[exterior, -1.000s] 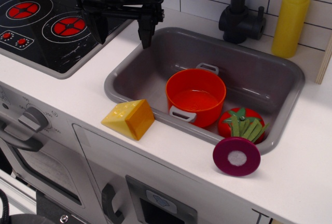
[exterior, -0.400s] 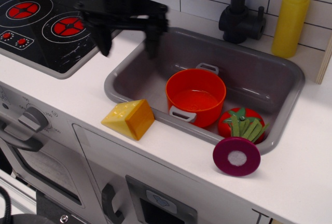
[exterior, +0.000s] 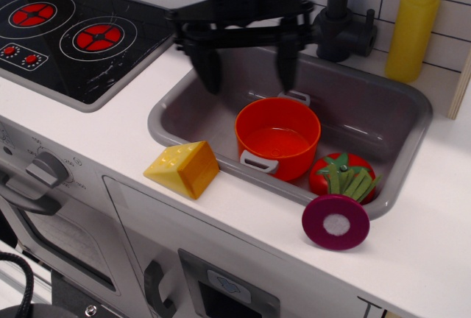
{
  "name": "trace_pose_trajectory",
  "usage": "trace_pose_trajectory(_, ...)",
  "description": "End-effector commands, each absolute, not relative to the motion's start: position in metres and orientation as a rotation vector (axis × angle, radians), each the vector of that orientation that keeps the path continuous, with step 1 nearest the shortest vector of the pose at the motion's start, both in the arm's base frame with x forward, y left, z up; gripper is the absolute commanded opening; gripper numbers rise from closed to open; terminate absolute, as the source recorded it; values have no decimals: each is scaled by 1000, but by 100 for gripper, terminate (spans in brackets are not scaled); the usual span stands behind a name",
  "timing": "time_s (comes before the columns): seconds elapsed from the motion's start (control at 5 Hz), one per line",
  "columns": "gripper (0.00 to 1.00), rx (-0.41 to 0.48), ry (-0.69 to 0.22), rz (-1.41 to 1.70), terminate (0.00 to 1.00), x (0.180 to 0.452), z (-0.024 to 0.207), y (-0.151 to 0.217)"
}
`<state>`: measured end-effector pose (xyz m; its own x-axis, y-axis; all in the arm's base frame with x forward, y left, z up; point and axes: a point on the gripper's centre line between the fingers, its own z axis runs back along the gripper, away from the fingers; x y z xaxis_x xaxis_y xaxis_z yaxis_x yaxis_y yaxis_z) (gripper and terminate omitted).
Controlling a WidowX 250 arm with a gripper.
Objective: Put beet in pot sink
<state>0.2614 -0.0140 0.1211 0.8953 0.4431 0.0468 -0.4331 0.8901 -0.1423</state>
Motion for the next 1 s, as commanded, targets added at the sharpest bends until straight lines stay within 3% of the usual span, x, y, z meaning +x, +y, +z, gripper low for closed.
trace_pose_trajectory(0.0, 100, -203, -99, 498, 0, 259, 120, -66)
trace_pose_trajectory(0.4, 100, -149, -143, 426, 0, 262, 81, -82)
trace_pose_trajectory(0.8, 100, -145, -83, 412, 0, 261, 59, -93)
